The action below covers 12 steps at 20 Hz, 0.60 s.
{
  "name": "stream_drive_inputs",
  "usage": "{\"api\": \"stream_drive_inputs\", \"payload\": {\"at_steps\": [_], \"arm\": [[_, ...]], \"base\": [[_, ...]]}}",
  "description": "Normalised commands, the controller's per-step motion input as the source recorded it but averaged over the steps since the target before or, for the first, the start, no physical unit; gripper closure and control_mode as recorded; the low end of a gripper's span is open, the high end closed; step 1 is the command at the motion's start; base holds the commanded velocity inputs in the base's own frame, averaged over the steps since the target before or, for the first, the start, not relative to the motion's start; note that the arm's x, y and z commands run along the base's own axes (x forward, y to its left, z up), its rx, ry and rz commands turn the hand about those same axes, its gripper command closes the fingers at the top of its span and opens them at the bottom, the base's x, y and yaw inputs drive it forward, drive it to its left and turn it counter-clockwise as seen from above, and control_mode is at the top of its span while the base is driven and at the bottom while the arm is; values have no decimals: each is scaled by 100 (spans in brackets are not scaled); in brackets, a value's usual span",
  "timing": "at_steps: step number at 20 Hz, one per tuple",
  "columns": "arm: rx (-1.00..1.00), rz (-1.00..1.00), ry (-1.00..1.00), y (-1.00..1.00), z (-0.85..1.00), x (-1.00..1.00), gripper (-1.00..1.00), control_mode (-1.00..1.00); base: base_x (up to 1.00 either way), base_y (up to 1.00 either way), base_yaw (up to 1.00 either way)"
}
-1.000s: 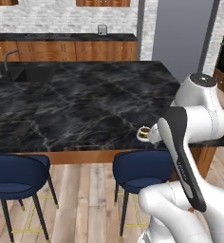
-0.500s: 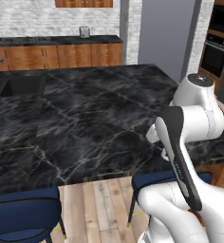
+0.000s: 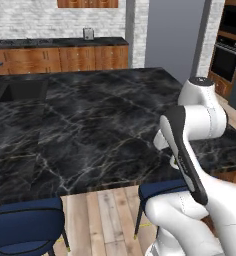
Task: Pick up the marshmallow and place it in the cup of hot chocolate on the dining counter.
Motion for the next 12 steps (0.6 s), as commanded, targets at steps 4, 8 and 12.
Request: {"api": "stream_drive_inputs", "payload": {"at_steps": [4,8,12], "arm": [[5,6,22,-54,-19,33,100,-100],[4,8,21,-46,-20,48,100,-100],[3,4,2,-46,-41,61,100,-100]], "base": [[0,0,0],[0,0,0],[0,0,0]]}}
